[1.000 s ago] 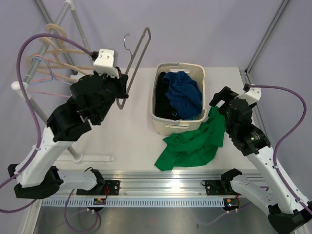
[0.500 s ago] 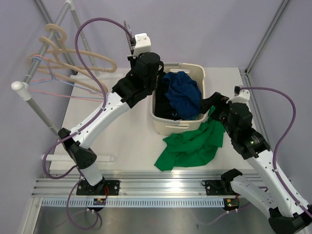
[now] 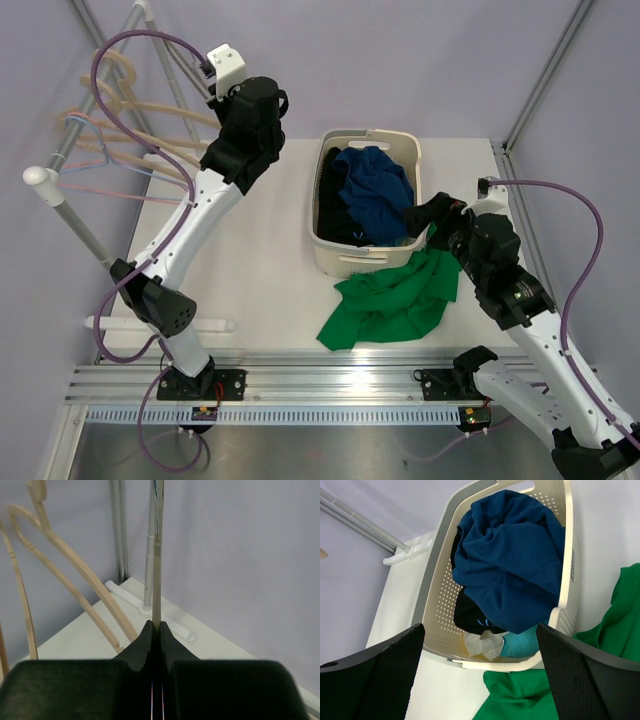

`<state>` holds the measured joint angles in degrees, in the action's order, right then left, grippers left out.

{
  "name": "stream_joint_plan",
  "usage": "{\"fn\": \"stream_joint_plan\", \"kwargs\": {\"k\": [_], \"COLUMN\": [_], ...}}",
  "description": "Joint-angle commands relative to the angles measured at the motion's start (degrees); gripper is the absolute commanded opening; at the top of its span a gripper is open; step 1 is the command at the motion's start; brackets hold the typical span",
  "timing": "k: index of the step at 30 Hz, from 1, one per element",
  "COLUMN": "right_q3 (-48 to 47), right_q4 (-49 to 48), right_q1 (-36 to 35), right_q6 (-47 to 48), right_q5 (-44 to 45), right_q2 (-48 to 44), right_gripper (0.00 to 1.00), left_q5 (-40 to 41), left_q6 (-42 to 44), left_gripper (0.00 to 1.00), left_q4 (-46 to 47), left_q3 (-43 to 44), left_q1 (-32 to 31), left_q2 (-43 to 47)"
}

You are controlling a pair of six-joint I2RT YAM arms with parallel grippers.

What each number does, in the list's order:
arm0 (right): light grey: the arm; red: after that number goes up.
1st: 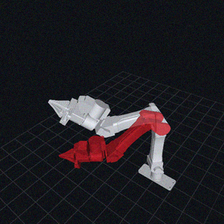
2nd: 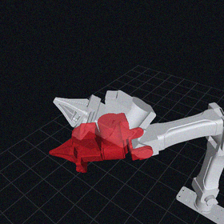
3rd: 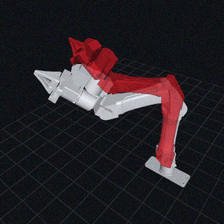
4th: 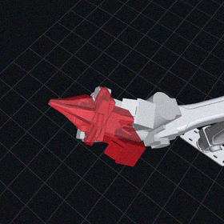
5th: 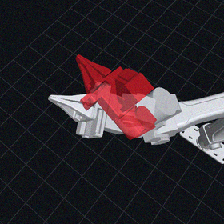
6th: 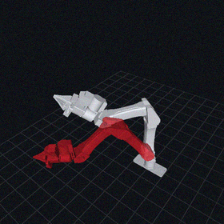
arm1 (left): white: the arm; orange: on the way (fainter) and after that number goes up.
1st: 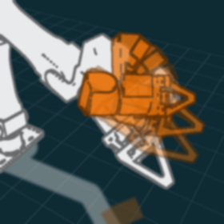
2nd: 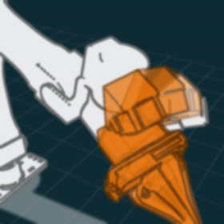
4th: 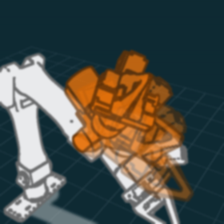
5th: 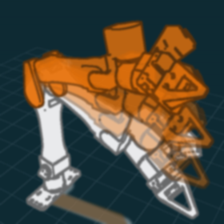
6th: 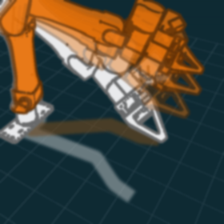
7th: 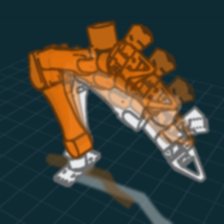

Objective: Remove the t-shirt from the hanger
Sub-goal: Place the hanger at the clothesline.

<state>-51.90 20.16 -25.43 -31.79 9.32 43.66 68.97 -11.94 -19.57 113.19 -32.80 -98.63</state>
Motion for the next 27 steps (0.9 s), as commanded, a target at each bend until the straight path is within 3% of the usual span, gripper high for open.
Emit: {"fn": "stream_joint_plan", "kwargs": {"k": [1,8,15,27], "right_q3": [-0.40,0.48,0.83,1.19], "right_q4": [-2.32,-2.76,-2.50,-2.23], "right_q1": [0.21,0.21,0.21,0.21], "right_q6": [-0.81,-1.78,-1.70,-1.17], "right_q5": [-1.68,-1.59,-1.41,-2.73], "right_q2": [0.20,-0.86,-2.88,-5.07], "right_gripper": [1.00,1.00,0.99,0.99], "left_q5": [4.33,3.63,4.50,2.92], "left_q6": [-3.70,0.87,15.10,13.70], "left_gripper": [0.00,0.00,0.00,0.00], "left_q4": [4.37,5.33,21.31,21.33], "left_q3": [1.16,6.43,6.69,7.75], "left_q1": [1.77,8.08,11.70,14.60], "left_q2": [2.57,-0.69,-4.37,-7.89]}}
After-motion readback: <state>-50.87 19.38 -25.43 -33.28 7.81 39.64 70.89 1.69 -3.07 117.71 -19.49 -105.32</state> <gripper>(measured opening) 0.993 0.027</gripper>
